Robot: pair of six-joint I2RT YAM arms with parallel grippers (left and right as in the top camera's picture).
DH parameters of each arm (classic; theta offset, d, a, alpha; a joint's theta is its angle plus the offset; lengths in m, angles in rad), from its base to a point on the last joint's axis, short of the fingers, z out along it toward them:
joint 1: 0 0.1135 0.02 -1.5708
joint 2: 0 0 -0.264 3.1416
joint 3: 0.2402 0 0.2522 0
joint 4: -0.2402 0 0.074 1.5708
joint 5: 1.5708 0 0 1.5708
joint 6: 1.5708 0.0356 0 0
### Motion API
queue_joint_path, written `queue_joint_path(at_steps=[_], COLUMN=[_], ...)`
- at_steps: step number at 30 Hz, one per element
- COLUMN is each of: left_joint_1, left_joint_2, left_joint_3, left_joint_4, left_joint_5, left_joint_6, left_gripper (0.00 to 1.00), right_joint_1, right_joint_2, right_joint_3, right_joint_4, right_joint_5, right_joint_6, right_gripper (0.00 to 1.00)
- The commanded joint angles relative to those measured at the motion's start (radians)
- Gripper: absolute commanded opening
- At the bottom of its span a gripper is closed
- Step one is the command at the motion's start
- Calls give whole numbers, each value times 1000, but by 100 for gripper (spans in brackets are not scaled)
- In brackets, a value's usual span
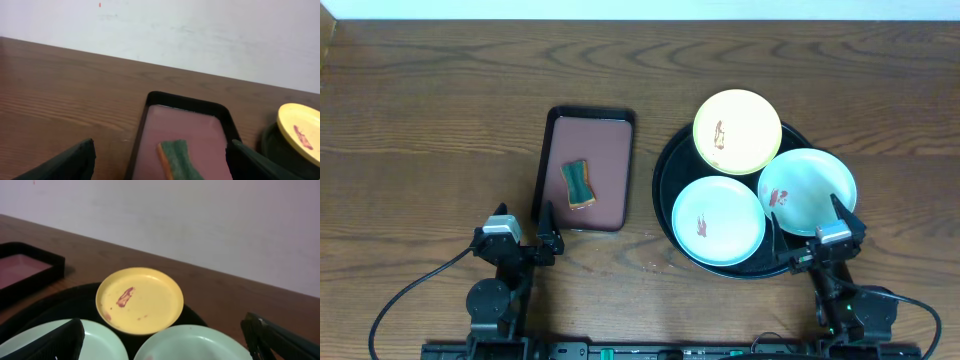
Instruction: Clean dirty plates on tray and stack at the side
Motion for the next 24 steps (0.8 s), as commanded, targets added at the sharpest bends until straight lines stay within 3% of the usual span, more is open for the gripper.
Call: queue_joint_path(at_steps=[1, 5, 10, 14, 18, 24], left_joint_1=[4, 4, 2, 3, 3, 3], left_joint_2=[-4, -4, -4, 10, 121, 477], left_joint_3=[-11, -11, -10, 45, 221, 589], left_joint_4=[-43, 44, 239, 401, 265, -128], left_joint_5=[-11, 0, 173, 174, 253, 363], left_joint_6=[23, 16, -158, -253, -270, -270], left_gripper=[84, 84, 84, 84, 84, 84], right_joint_1=[-7, -7, -7, -7, -7, -7], right_joint_2=[1, 1, 1, 19, 149, 592], right_joint_3=[-3, -3, 3, 94, 283, 703], right_joint_4=[5, 15, 90, 109, 62, -204], right_joint_5=[-42, -156, -239, -239, -241, -388], right_joint_6=[-10, 40, 308, 365, 364, 364], right_gripper=[99, 99, 99, 99, 99, 99])
